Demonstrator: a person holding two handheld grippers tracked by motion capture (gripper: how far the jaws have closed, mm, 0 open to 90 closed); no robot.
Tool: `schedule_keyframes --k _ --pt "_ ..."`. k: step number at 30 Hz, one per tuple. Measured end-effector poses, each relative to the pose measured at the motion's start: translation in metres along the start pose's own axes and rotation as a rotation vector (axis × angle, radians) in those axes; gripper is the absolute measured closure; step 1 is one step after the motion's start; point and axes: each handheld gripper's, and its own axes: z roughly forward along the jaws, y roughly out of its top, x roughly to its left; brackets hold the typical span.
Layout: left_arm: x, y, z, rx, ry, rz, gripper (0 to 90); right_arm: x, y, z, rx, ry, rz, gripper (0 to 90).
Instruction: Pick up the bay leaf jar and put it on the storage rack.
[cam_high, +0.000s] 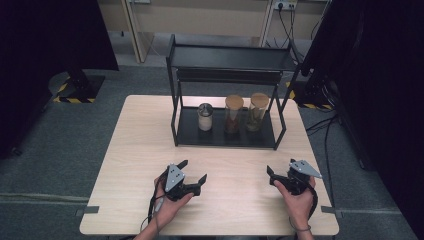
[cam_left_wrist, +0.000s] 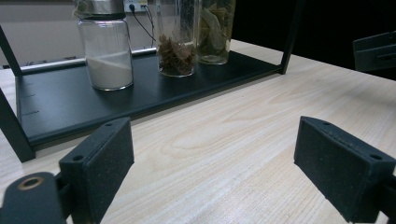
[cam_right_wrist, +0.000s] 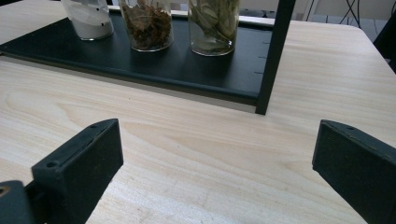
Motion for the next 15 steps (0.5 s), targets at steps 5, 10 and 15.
schedule_keyframes --k 5,10,15 --pt "-0.0002 0.0 0.0001 0.001 0.001 0.002 11.8 -0.0036 -0.0025 -0.0023 0.001 -0.008 0.001 2.0" --pt "0.0 0.0001 0.0002 0.002 0.0 0.0 11.8 -0.007 -0.0054 -0.003 0.006 -0.016 0.007 2.0" --pt "0.0 0.0001 0.0002 0.002 0.001 0.001 11.8 -0.0092 -0.0066 -0.0041 0.004 -0.021 0.01 2.1"
